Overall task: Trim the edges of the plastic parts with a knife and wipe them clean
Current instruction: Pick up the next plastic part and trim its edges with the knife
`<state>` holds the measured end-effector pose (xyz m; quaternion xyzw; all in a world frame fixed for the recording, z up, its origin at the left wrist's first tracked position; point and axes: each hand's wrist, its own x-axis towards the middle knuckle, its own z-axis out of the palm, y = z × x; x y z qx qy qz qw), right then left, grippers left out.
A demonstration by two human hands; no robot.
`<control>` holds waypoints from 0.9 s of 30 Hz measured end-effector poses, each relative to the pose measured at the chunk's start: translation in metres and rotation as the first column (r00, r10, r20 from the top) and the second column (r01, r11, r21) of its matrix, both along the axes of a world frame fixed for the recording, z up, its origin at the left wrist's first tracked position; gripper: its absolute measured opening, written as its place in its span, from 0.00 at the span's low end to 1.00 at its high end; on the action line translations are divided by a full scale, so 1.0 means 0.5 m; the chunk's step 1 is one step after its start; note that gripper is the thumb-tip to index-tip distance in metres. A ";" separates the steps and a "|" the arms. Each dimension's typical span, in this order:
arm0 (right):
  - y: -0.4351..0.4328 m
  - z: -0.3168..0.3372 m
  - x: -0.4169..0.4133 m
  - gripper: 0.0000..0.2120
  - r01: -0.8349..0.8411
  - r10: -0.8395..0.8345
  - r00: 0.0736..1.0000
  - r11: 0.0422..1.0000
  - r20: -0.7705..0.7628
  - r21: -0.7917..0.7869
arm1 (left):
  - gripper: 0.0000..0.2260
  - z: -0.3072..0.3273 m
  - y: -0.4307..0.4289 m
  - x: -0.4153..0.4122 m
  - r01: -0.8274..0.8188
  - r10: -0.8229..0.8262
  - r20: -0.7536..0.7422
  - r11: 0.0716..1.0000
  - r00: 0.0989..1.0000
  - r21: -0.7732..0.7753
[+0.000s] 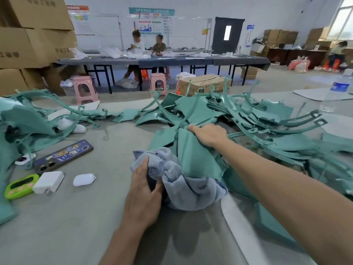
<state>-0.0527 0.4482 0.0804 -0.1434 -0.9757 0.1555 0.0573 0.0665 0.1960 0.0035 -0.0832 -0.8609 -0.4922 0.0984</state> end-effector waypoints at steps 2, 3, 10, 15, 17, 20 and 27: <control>-0.026 0.013 0.014 0.38 -0.054 0.052 0.997 0.998 -0.059 -0.032 | 0.30 0.002 0.004 0.006 0.000 0.000 -0.033 1.000 0.999 -0.007; -0.036 0.019 0.023 0.37 -0.072 0.067 0.994 0.996 -0.084 -0.051 | 0.29 0.003 0.004 0.008 0.001 -0.002 -0.061 1.000 0.998 -0.016; -0.090 0.051 0.070 0.33 -0.233 0.209 0.967 0.957 -0.148 -0.170 | 0.20 0.018 0.021 0.004 -0.005 -0.010 -0.161 0.996 0.987 -0.088; -0.083 0.075 0.086 0.33 -0.268 0.231 0.962 0.905 -0.146 -0.330 | 0.35 0.022 0.027 0.023 -0.062 -0.001 -0.223 0.960 0.975 -0.274; -0.096 0.082 0.083 0.25 -0.226 0.173 0.971 0.887 -0.164 -0.402 | 0.31 0.021 0.028 0.022 -0.077 0.014 -0.247 0.966 0.969 -0.248; -0.111 0.096 0.069 0.24 -0.156 0.102 0.984 0.889 -0.147 -0.429 | 0.21 0.022 0.021 0.015 -0.130 0.088 -0.288 0.983 0.954 -0.131; -0.174 0.172 -0.025 0.31 0.054 -0.286 0.928 0.734 -0.237 -0.677 | 0.05 0.015 -0.003 0.025 -0.203 0.153 -0.444 0.977 0.883 -0.068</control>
